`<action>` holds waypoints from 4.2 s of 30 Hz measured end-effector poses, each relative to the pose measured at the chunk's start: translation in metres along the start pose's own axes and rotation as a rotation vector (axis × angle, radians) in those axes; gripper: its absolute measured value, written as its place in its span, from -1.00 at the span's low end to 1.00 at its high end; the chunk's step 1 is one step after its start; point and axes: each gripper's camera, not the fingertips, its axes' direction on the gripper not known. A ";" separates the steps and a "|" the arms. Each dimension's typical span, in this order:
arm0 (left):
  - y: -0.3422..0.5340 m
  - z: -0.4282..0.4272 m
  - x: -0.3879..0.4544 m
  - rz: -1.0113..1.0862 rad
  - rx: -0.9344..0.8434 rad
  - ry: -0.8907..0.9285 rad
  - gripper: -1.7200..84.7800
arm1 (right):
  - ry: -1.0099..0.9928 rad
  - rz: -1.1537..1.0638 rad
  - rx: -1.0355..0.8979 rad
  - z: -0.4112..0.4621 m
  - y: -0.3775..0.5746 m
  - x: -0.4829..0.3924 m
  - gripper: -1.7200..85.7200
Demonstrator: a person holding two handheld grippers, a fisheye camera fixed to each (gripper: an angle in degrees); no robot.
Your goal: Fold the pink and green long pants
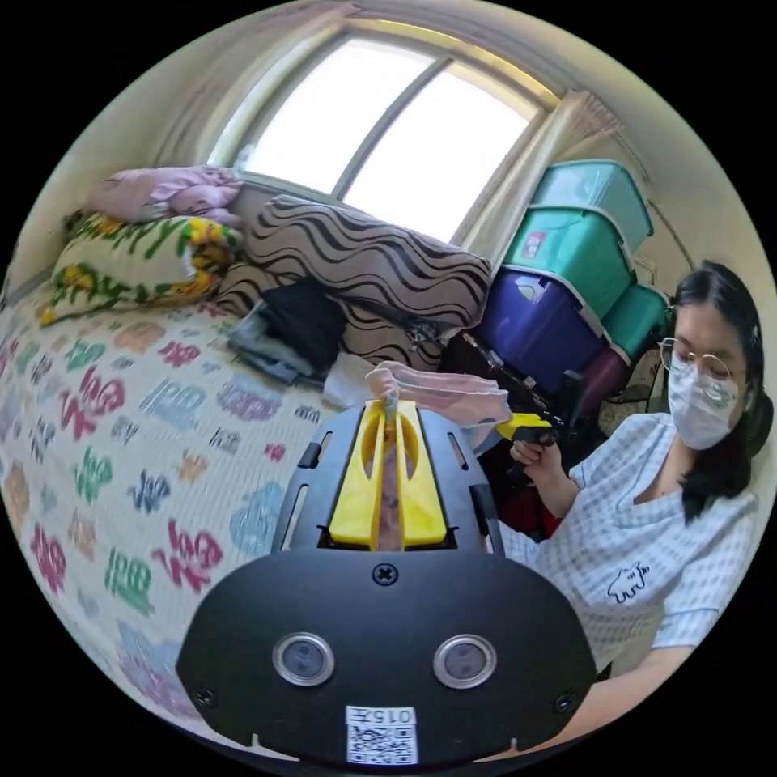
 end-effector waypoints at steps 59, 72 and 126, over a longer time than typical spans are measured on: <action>0.073 0.093 -0.118 -0.363 -0.716 -0.245 -0.87 | 0.091 -0.551 -0.916 0.334 0.324 -0.112 -0.97; 0.083 0.010 -0.087 -0.349 -0.437 -0.450 -0.80 | -0.155 -0.338 -0.937 0.295 0.212 0.001 -0.82; 0.100 0.247 -0.080 -0.133 -0.881 -0.132 -0.90 | -0.465 0.513 -0.996 0.234 0.006 0.302 -0.82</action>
